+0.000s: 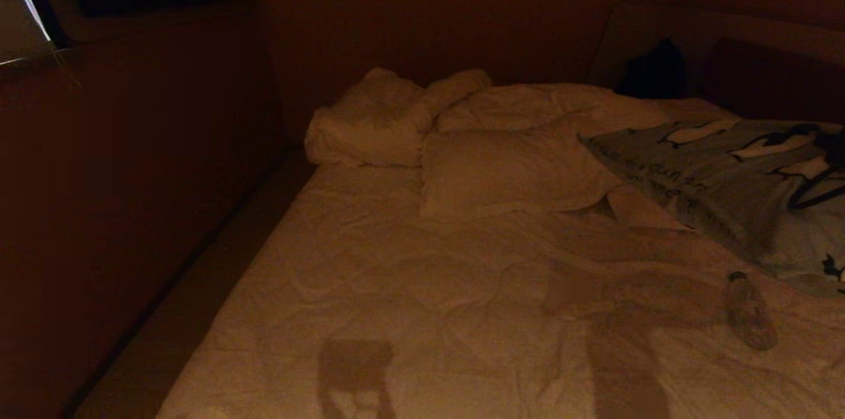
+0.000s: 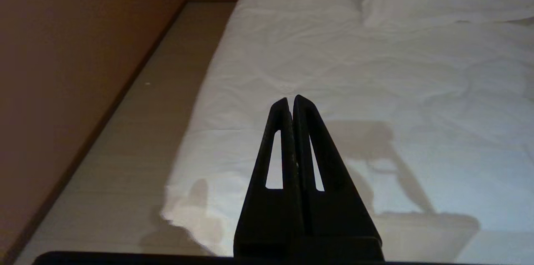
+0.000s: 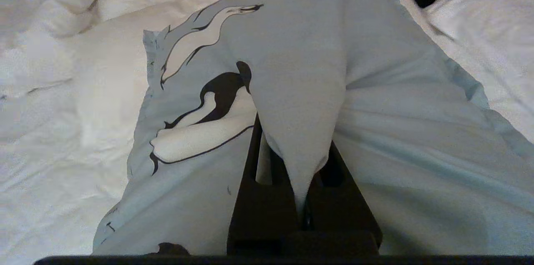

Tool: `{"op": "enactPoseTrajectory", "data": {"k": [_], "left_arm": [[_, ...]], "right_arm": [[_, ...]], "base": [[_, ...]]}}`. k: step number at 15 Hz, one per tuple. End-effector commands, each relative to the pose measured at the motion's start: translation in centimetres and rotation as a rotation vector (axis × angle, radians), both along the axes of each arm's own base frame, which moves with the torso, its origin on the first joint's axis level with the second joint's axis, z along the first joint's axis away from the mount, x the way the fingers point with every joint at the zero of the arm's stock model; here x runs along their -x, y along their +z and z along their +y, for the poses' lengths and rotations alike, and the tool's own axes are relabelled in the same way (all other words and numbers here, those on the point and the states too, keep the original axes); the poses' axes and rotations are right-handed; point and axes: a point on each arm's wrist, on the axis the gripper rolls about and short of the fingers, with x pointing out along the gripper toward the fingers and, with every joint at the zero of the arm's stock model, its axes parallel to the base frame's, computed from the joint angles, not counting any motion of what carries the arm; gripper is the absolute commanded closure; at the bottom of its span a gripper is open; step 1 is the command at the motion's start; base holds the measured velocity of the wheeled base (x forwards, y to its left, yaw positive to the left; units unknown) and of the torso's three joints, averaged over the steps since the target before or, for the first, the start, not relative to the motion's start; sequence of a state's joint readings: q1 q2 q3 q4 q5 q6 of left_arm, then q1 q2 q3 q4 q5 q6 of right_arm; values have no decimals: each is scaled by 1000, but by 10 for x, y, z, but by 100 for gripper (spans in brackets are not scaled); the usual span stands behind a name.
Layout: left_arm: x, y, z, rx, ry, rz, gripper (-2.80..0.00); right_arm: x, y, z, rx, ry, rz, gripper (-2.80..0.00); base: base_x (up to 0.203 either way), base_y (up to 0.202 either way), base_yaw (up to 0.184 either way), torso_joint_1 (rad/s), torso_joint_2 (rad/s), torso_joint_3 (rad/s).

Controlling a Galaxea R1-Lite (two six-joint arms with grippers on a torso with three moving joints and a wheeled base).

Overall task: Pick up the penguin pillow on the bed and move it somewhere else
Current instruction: Move to the foot of the bed

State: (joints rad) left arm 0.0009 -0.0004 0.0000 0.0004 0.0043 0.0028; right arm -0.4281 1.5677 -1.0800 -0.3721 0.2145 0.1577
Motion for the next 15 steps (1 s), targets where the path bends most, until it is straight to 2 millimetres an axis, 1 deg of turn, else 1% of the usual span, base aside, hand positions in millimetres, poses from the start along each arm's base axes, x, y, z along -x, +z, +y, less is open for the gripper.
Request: {"op": "enactPoseTrajectory", "data": {"k": [1, 3, 6, 9, 12, 14, 15], "left_arm": [[0, 0, 0, 0, 1, 0, 0], [0, 0, 0, 0, 1, 0, 0], [0, 0, 0, 0, 1, -1, 0], [0, 0, 0, 0, -1, 0, 0], [0, 0, 0, 0, 0, 0, 0], [0, 0, 0, 0, 1, 0, 0], [0, 0, 0, 0, 1, 0, 0]], "right_arm": [[0, 0, 0, 0, 2, -1, 0], [-1, 0, 1, 0, 6, -1, 0], [-4, -1, 8, 0, 31, 2, 0], [-9, -1, 23, -3, 76, 5, 0], [-15, -6, 41, -7, 125, 22, 0], [-23, -11, 55, -6, 136, 42, 0], [-28, -15, 66, -5, 147, 55, 0]], "base": [[0, 197, -3, 7, 4, 2], [0, 194, -1, -2, 0, 5], [0, 194, -2, 3, 2, 1], [0, 195, -1, 2, 2, 4], [0, 196, 1, 3, -3, 2], [0, 192, 0, 3, 3, 2], [0, 197, -2, 4, 4, 2]]}}
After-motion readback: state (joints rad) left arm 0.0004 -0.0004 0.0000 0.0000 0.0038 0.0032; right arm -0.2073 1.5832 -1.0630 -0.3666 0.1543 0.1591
